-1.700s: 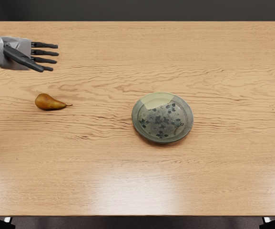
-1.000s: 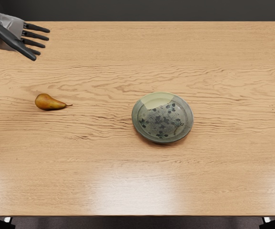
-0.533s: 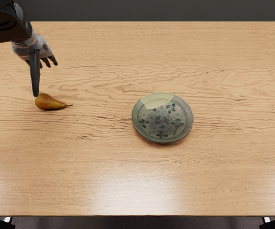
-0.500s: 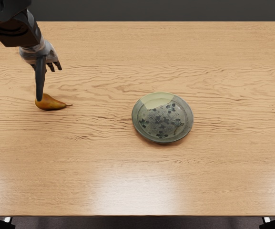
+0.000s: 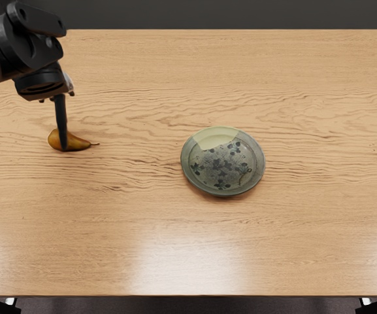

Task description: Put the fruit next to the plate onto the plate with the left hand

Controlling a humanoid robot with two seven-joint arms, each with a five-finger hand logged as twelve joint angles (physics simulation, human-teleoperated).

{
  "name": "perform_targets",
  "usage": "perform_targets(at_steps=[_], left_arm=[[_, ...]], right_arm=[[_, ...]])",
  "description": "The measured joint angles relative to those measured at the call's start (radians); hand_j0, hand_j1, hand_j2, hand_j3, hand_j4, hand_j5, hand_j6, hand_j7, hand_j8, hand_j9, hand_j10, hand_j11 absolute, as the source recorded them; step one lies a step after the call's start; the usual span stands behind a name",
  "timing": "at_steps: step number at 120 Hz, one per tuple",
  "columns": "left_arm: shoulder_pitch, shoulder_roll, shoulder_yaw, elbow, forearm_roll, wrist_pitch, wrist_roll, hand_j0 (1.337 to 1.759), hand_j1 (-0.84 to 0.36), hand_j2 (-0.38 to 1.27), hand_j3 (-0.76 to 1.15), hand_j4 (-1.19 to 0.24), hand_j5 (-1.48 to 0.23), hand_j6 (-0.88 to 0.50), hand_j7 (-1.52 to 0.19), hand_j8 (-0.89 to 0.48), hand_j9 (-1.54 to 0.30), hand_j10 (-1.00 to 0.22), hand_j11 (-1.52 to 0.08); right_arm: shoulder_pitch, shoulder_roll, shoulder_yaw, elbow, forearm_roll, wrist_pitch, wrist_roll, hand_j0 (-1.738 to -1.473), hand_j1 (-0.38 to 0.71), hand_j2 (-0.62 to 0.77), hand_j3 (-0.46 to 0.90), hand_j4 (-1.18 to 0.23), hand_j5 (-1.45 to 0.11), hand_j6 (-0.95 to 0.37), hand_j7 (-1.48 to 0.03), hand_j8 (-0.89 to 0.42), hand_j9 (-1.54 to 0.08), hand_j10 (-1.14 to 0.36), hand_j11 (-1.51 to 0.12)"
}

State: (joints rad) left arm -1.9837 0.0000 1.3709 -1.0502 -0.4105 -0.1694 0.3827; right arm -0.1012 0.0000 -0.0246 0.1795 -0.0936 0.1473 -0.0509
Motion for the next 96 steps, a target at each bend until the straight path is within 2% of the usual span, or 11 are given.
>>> perform_targets(at_steps=[23, 29, 49, 64, 96], left_arm=[[0.029, 0.0, 0.002, 0.005, 0.004, 0.024, -0.009, 1.658, 0.34, 0.0, 0.0, -0.01, -0.01, -0.01, -0.01, -0.01, -0.01, -0.01, -0.01], [0.073, 0.0, 0.002, 0.009, 0.01, 0.036, -0.01, 1.658, 0.34, 0.0, 0.0, -0.01, -0.01, -0.01, -0.01, -0.01, -0.01, -0.01, -0.01], [0.127, 0.0, 0.006, 0.029, 0.072, 0.051, -0.013, 1.658, 0.3, 0.01, 0.0, -0.04, -0.05, -0.04, -0.05, -0.04, -0.05, -0.04, -0.05], [0.141, 0.0, 0.021, 0.048, 0.106, 0.053, -0.055, 1.658, 0.28, 0.01, 0.0, -0.06, -0.08, -0.06, -0.08, -0.06, -0.08, -0.06, -0.08], [0.146, 0.0, 0.011, 0.057, 0.157, 0.054, -0.123, 1.658, 0.26, 0.02, 0.0, -0.08, -0.1, -0.08, -0.1, -0.08, -0.1, -0.08, -0.1]], right_arm=[[0.0, 0.0, 0.0, 0.0, 0.0, 0.0, 0.0, -1.658, -0.33, 0.0, 0.0, -0.02, -0.02, -0.02, -0.02, -0.02, -0.02, -0.02, -0.02], [0.0, 0.0, 0.0, 0.0, 0.0, 0.0, 0.0, -1.658, -0.33, 0.0, 0.0, -0.02, -0.02, -0.02, -0.02, -0.02, -0.02, -0.02, -0.02], [0.0, 0.0, 0.0, 0.0, 0.0, 0.0, 0.0, -1.658, -0.33, 0.0, 0.0, -0.02, -0.02, -0.02, -0.02, -0.02, -0.02, -0.02, -0.02], [0.0, 0.0, 0.0, 0.0, 0.0, 0.0, 0.0, -1.658, -0.33, 0.0, 0.0, -0.01, -0.02, -0.01, -0.02, -0.02, -0.02, -0.02, -0.02], [0.0, 0.0, 0.0, 0.0, 0.0, 0.0, 0.0, -1.658, -0.33, 0.0, 0.0, -0.02, -0.02, -0.01, -0.02, -0.02, -0.02, -0.02, -0.02]])
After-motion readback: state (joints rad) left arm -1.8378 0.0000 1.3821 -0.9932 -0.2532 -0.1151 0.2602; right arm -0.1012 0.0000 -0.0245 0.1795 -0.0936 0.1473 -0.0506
